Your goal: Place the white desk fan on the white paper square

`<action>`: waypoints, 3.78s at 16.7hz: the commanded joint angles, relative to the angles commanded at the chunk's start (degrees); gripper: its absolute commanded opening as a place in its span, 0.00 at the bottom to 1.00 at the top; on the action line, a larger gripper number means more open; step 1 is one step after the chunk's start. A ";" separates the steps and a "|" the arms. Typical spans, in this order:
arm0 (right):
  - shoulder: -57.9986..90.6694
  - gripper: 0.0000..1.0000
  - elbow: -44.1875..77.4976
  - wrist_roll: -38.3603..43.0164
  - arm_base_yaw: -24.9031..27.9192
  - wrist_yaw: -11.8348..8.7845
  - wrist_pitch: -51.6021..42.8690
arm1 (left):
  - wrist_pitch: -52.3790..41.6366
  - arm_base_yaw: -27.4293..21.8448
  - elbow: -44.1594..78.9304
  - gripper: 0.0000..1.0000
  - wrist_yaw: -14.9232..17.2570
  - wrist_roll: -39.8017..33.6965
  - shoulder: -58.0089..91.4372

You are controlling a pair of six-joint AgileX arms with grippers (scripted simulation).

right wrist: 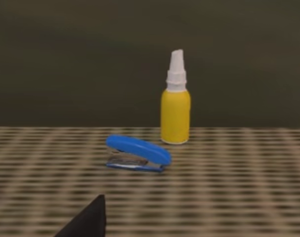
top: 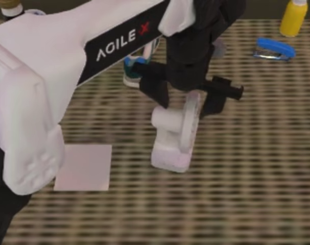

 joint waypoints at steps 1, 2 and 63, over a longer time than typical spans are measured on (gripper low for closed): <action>0.00 1.00 0.00 0.00 0.00 0.00 0.00 | 0.00 0.00 0.00 0.40 0.00 0.00 0.00; 0.00 1.00 0.00 0.00 0.00 0.00 0.00 | 0.00 0.00 0.00 0.32 0.00 0.00 0.00; 0.00 1.00 0.00 0.00 0.00 0.00 0.00 | 1.15 23.37 -40.39 0.00 8.68 90.02 -35.53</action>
